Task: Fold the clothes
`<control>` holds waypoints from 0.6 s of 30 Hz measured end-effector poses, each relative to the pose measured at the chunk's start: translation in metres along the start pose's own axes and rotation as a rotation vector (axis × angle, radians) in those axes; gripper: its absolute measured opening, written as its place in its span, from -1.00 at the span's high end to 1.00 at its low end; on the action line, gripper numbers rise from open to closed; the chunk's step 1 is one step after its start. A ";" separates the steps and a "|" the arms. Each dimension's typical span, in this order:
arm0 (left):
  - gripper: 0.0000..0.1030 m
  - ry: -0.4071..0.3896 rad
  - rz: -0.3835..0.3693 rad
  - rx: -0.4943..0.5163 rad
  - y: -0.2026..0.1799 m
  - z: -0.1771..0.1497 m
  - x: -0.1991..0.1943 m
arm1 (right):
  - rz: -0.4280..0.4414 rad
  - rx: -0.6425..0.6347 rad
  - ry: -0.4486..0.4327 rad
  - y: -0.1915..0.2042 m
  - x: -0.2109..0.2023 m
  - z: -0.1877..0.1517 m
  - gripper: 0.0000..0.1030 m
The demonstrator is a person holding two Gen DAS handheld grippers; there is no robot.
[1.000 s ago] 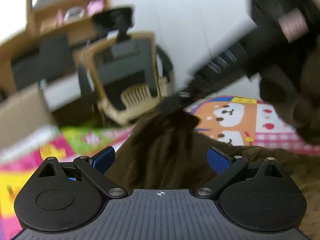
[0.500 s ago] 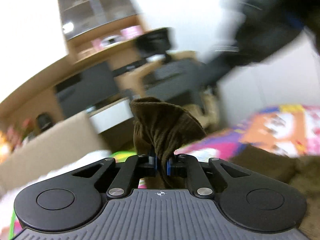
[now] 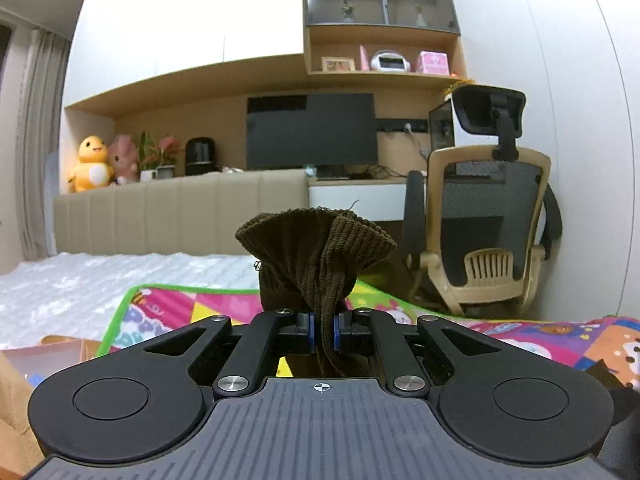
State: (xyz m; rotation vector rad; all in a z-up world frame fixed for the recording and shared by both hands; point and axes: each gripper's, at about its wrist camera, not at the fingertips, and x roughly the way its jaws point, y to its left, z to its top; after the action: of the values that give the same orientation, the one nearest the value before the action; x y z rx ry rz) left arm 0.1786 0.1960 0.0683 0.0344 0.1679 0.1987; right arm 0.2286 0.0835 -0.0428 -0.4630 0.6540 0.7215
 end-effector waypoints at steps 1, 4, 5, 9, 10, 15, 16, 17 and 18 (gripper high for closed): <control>0.83 0.001 -0.002 -0.003 0.004 0.000 -0.001 | -0.015 -0.011 -0.003 0.001 0.003 0.000 0.16; 0.83 0.001 -0.003 -0.009 0.008 -0.002 0.002 | -0.011 0.078 -0.059 -0.022 -0.010 0.002 0.77; 0.83 0.003 -0.003 -0.012 0.008 -0.003 0.004 | -0.020 0.103 -0.093 -0.027 -0.018 0.006 0.78; 0.83 0.012 -0.008 -0.015 0.007 -0.005 0.006 | 0.015 0.146 -0.199 -0.034 -0.041 0.020 0.80; 0.83 0.015 -0.009 -0.015 0.006 -0.005 0.006 | 0.033 0.150 -0.196 -0.032 -0.038 0.021 0.80; 0.83 0.031 -0.017 -0.006 0.002 -0.002 0.003 | 0.082 0.142 -0.092 -0.018 -0.004 0.007 0.75; 0.83 0.036 -0.021 0.001 -0.001 -0.001 0.003 | 0.101 0.163 -0.089 -0.020 -0.001 0.002 0.66; 0.83 0.040 -0.027 0.009 -0.004 0.000 0.002 | 0.122 0.188 -0.104 -0.025 -0.005 -0.002 0.57; 0.83 0.041 -0.034 0.019 -0.010 0.002 0.003 | 0.141 0.219 -0.131 -0.034 -0.016 -0.005 0.33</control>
State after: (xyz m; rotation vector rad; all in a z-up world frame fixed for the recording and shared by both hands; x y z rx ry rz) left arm 0.1833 0.1872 0.0695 0.0461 0.2114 0.1643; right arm 0.2422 0.0511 -0.0294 -0.1676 0.6383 0.7961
